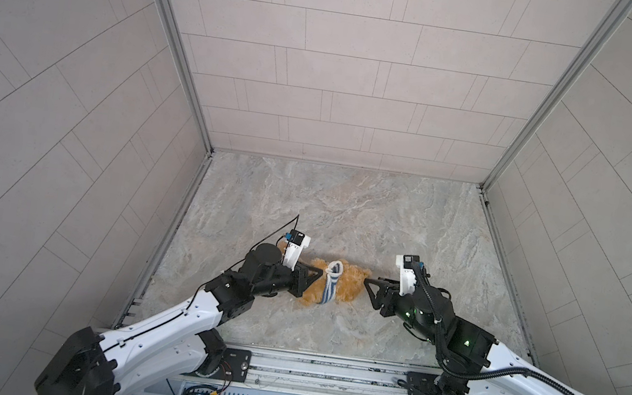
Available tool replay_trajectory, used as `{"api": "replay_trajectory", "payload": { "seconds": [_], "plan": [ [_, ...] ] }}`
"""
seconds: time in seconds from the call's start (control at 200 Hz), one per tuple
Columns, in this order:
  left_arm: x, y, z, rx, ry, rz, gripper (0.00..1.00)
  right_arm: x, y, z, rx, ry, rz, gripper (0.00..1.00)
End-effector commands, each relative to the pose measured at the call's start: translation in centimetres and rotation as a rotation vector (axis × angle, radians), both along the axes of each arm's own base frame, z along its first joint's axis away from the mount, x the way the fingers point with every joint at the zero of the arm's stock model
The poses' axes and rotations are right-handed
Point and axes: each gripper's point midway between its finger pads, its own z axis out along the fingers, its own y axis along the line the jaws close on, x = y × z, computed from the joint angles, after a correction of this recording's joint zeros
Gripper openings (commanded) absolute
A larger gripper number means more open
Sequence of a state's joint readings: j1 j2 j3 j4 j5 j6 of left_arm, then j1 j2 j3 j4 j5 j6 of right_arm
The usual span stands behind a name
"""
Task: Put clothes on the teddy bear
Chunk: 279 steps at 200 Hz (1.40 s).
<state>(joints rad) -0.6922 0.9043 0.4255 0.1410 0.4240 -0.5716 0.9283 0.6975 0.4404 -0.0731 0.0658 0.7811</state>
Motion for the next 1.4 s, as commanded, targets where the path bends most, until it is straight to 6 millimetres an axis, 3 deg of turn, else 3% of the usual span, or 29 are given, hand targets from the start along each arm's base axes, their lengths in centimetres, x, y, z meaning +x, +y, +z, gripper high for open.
{"api": "replay_trajectory", "payload": {
  "seconds": [0.0,0.22,0.405,0.721,0.931,1.206,1.307,1.392],
  "plan": [
    [0.1,-0.3,0.0,-0.002,-0.014,-0.009,0.0,-0.8,0.7,0.7,-0.052,-0.075,0.11,0.64],
    [-0.1,-0.1,-1.1,0.022,-0.003,-0.016,0.0,-0.6,0.7,-0.3,-0.247,-0.113,0.177,0.71],
    [-0.4,0.1,-1.4,0.027,0.002,-0.017,0.0,0.4,2.1,-1.8,-0.343,-0.102,0.22,0.74],
    [-0.7,-0.1,-1.4,0.031,0.006,-0.032,0.0,1.6,4.2,-4.2,-0.451,-0.097,0.305,0.7],
    [-0.7,-0.1,-1.5,0.035,0.008,-0.034,0.0,1.7,5.0,-6.3,-0.481,-0.066,0.36,0.47],
    [0.0,1.4,-1.3,0.107,0.002,0.044,0.0,1.5,5.4,-5.0,-0.438,-0.109,0.373,0.02],
    [0.4,3.0,-1.1,0.187,-0.003,0.106,0.22,1.3,4.9,-4.4,-0.424,-0.115,0.359,0.0],
    [0.2,3.8,-0.8,0.235,-0.008,0.128,0.33,1.1,4.3,-3.7,-0.406,-0.125,0.326,0.0]
  ]
}}
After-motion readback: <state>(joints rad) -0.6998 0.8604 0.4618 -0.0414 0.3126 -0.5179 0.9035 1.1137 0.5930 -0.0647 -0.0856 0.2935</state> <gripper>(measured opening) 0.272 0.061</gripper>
